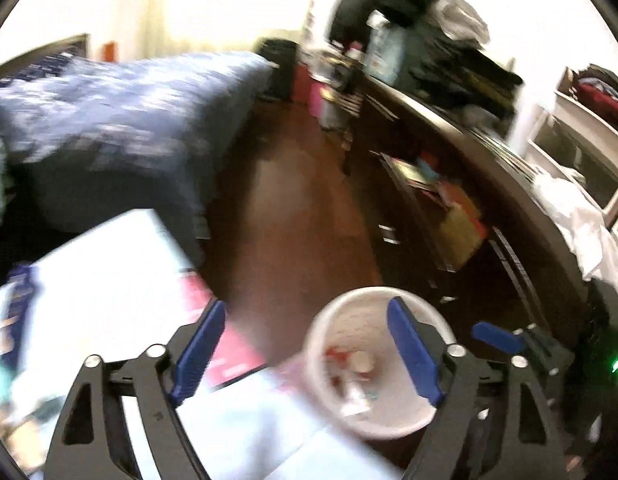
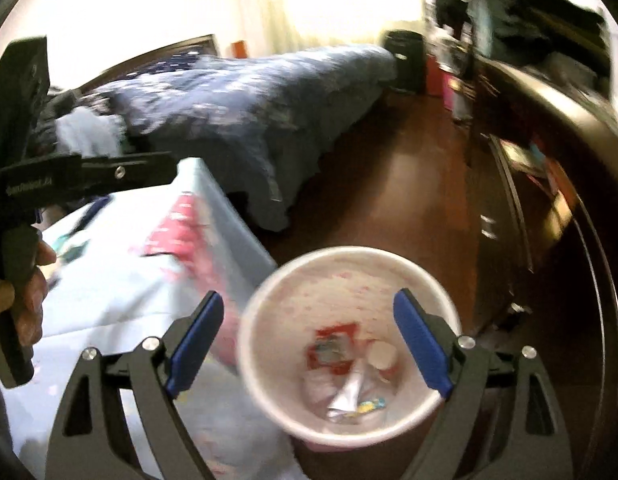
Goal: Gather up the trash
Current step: 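Move both tools back over the table toward the remaining items, then grasp the crumpled tan paper with the left gripper while the right gripper grasps the wet-wipe packet, then carry the tan paper and wipe packet over the wastebasket and open both grippers, then move both tools back over the table toward the pill blister and yellow box, then grasp the silver pill blister with the left gripper while the right gripper grasps the yellow butter box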
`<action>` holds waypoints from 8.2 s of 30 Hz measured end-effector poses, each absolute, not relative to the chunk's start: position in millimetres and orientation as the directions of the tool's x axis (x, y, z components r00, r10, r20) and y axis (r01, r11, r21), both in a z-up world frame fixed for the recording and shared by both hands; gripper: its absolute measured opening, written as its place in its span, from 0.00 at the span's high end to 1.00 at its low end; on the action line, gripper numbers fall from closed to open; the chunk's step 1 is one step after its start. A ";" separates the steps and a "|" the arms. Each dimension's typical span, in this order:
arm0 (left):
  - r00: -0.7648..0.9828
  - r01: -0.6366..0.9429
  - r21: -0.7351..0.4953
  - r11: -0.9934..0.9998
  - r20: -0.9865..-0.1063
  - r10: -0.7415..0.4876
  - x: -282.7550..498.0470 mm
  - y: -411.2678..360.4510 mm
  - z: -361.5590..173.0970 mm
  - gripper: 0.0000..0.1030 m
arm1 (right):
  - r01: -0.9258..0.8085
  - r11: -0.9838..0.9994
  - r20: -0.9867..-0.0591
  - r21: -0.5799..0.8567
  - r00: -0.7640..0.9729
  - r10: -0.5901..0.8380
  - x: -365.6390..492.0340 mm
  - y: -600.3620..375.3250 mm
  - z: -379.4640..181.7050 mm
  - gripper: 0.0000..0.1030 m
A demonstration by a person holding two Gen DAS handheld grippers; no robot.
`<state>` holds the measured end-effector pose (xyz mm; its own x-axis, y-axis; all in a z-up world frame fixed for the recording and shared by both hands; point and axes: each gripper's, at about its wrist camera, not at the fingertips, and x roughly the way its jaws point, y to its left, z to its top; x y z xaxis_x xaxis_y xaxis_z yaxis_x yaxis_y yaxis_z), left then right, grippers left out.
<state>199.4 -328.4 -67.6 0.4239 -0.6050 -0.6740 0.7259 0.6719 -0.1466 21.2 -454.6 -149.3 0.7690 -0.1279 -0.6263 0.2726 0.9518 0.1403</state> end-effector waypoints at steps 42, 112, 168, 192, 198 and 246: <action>0.584 0.383 0.012 0.924 -0.778 -0.232 313.6 -53.4 -138.2 0.74 | -0.144 0.985 -0.634 0.093 0.754 0.170 94.2 -272.8 -114.7 0.13; 0.620 0.523 -0.066 0.850 -0.655 -0.432 226.0 -71.6 -75.1 0.78 | -0.136 0.969 -0.579 0.205 0.782 0.232 159.0 -271.3 -99.6 0.84; 0.619 0.627 0.041 0.778 -0.632 -0.466 183.2 -204.6 -53.3 0.07 | 0.145 0.986 -0.497 0.085 0.863 -0.084 25.6 -389.7 -101.3 0.38; 0.551 0.214 0.099 0.972 -0.834 -0.036 303.0 -68.8 -135.1 0.04 | -0.147 0.989 -0.548 0.028 0.825 0.138 99.1 -267.0 -95.3 0.33; 0.487 0.207 0.075 0.975 -0.873 -0.037 310.4 -66.9 -146.5 0.04 | -0.129 0.991 -0.543 0.040 0.830 0.130 96.5 -278.5 -96.2 0.33; 0.561 0.252 0.019 0.968 -0.817 -0.130 269.3 6.6 -142.6 0.46 | -0.418 0.895 -0.742 -0.155 0.647 0.174 217.6 -124.0 -166.8 0.29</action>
<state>269.3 6.6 -142.6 0.5612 -0.1297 -0.8175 0.2519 0.9676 0.0194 217.6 -124.0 -166.8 0.6474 0.1737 -0.7421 -0.4183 0.8949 -0.1555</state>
